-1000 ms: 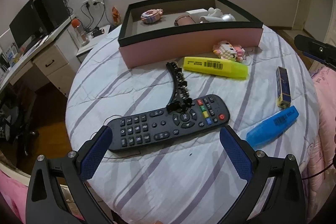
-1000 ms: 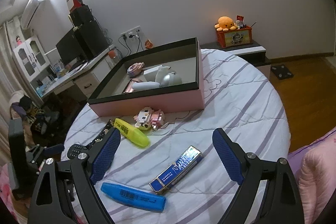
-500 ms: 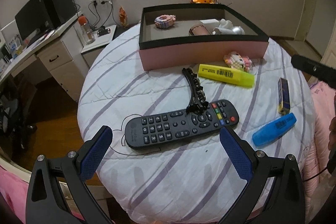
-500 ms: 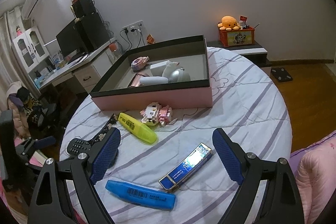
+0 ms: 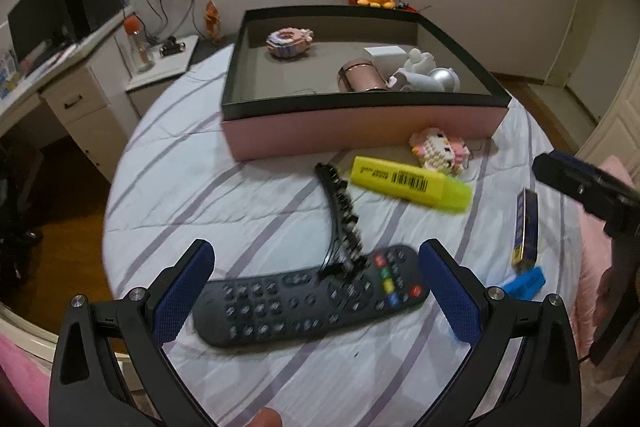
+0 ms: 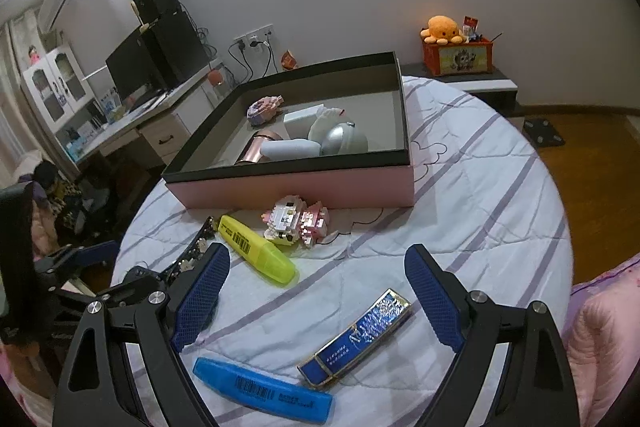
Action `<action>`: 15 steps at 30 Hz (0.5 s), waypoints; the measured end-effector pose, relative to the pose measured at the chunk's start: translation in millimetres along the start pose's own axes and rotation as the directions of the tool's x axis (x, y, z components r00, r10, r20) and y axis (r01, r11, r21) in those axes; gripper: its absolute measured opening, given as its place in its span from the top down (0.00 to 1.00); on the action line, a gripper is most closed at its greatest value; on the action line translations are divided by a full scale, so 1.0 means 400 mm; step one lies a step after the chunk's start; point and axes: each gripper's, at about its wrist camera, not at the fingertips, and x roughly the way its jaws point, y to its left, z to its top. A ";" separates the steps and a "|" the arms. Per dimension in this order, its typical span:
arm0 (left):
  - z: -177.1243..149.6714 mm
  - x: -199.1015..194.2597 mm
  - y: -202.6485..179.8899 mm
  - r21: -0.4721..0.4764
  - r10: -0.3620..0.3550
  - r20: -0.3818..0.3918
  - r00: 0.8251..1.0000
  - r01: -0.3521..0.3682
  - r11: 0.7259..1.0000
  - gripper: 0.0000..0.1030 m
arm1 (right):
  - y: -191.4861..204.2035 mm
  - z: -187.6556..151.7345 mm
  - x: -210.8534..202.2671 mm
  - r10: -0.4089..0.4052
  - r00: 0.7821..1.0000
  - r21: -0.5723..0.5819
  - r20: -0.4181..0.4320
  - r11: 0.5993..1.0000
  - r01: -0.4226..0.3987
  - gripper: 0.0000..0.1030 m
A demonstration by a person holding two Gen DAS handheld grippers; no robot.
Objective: Organize rigid objects
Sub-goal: 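Lower the left gripper onto the black hair clip beside the remote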
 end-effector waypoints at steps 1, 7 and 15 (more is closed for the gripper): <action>0.005 0.007 -0.002 0.003 0.003 -0.006 1.000 -0.003 1.000 0.00 | -0.003 0.003 0.008 0.000 1.000 0.001 -0.006 1.000 0.000 0.12; 0.017 0.068 0.000 -0.032 -0.007 -0.081 0.997 0.005 0.999 0.04 | 0.004 0.020 0.055 0.045 0.998 -0.009 -0.047 0.999 -0.045 0.12; 0.037 0.120 -0.008 -0.037 0.037 -0.135 0.990 -0.043 0.998 0.03 | 0.005 0.025 0.094 0.055 0.994 -0.025 -0.089 0.998 -0.058 0.12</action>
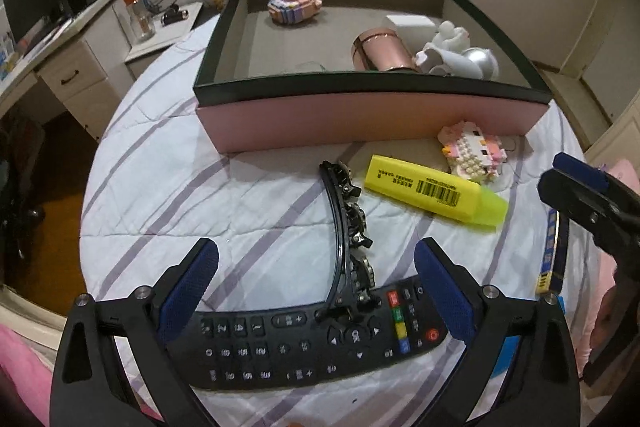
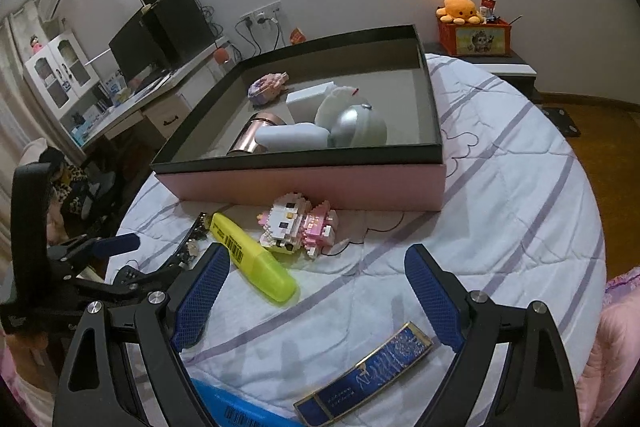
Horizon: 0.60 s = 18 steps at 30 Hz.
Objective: Organize rigid objects
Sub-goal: 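Lower the left gripper onto the black hair clip beside the remote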
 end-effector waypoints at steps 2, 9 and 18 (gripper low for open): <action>0.000 0.018 -0.003 0.011 0.027 -0.025 0.999 -0.026 1.000 0.03 | 0.001 0.000 0.000 0.006 1.000 -0.003 -0.001 1.000 -0.006 0.12; 0.014 0.049 -0.031 0.042 0.065 -0.058 0.996 -0.063 0.997 0.00 | -0.003 -0.003 0.006 0.015 1.000 -0.006 -0.007 1.000 -0.015 0.12; 0.001 0.061 -0.020 0.039 0.023 -0.033 0.999 -0.022 0.999 0.00 | -0.016 -0.010 0.023 0.037 0.999 0.004 -0.027 0.999 -0.037 0.12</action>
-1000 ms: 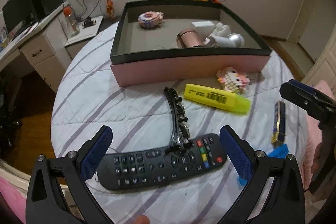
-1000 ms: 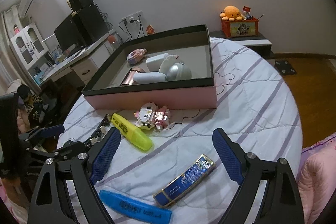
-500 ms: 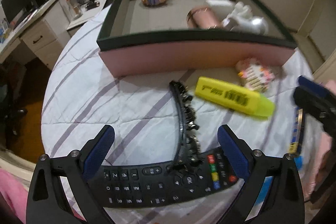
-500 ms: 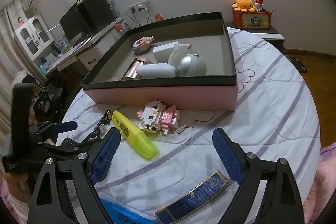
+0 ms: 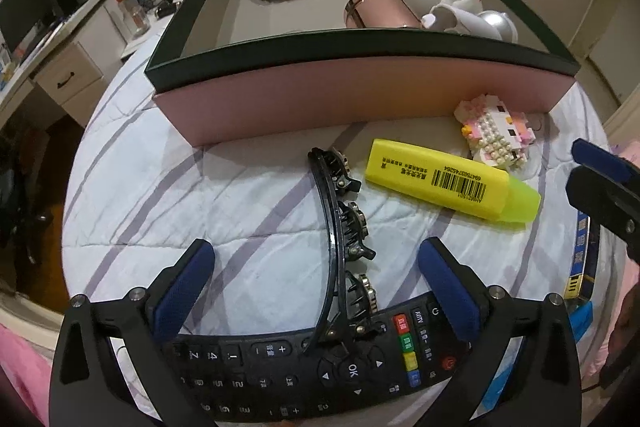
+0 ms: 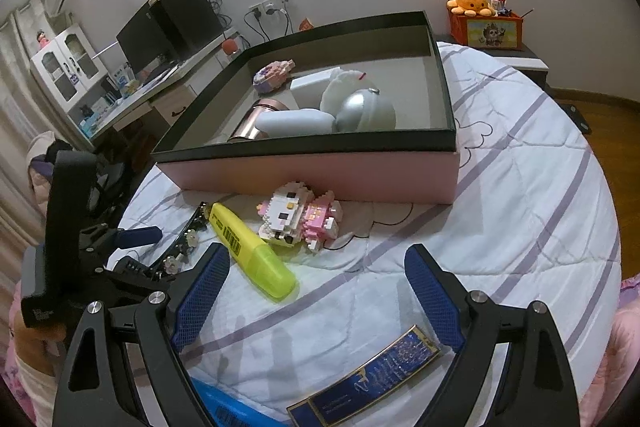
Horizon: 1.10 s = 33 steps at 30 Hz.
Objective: Organize rigid objects
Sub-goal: 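Lower the left gripper onto the black hair clip beside the remote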
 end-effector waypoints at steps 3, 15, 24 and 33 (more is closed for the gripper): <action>-0.019 -0.006 0.002 0.004 -0.011 0.062 0.998 0.011 1.000 0.00 | -0.002 -0.003 0.005 0.012 1.000 0.005 -0.004 1.000 -0.012 0.12; -0.060 -0.022 0.002 -0.009 -0.010 0.185 0.983 0.012 1.000 0.00 | -0.015 -0.018 0.025 0.062 0.998 0.027 -0.003 0.998 -0.062 0.12; -0.063 -0.022 0.001 -0.011 -0.005 0.189 0.982 0.007 1.000 0.00 | -0.014 -0.016 0.026 0.031 1.000 0.016 0.007 0.999 -0.031 0.12; -0.057 -0.024 -0.002 0.015 -0.016 0.171 0.985 0.013 1.000 0.00 | -0.012 -0.019 0.022 0.001 1.000 0.003 0.001 1.000 -0.001 0.12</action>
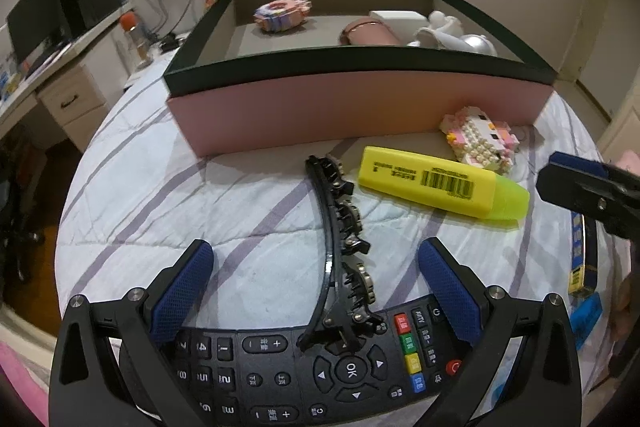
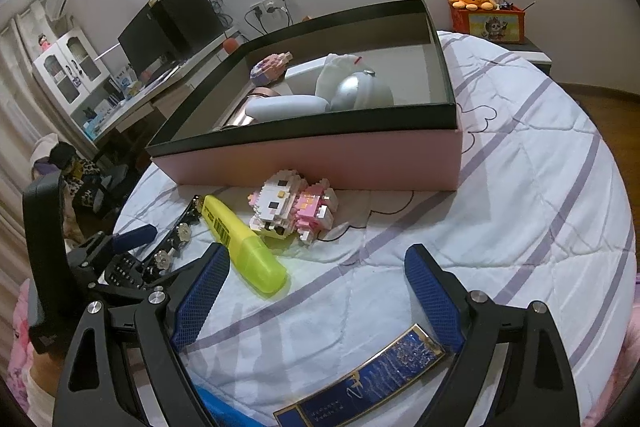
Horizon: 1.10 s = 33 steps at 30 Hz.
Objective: Organize rigid objects
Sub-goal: 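Lower the left gripper onto the black hair clip beside the remote, then close the left gripper on the hair clip while the right grasps the lego cat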
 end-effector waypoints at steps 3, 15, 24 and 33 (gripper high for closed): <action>0.010 0.003 0.006 -0.009 -0.028 -0.024 0.999 0.027 1.000 0.01 | -0.003 0.001 0.000 -0.011 1.000 0.003 -0.003 1.000 0.011 0.12; -0.004 0.004 -0.006 0.012 -0.036 0.001 0.999 0.036 0.999 0.00 | -0.006 0.001 0.001 -0.034 0.999 0.018 -0.013 0.999 0.034 0.12; 0.002 -0.014 -0.003 0.029 -0.060 0.009 0.998 0.060 0.998 0.11 | 0.007 0.001 -0.002 -0.073 0.997 0.008 -0.016 0.997 0.073 0.12; 0.022 -0.026 0.035 -0.039 -0.115 -0.003 0.993 0.114 0.993 0.62 | 0.020 0.004 -0.008 -0.109 0.994 -0.001 -0.020 0.994 0.109 0.12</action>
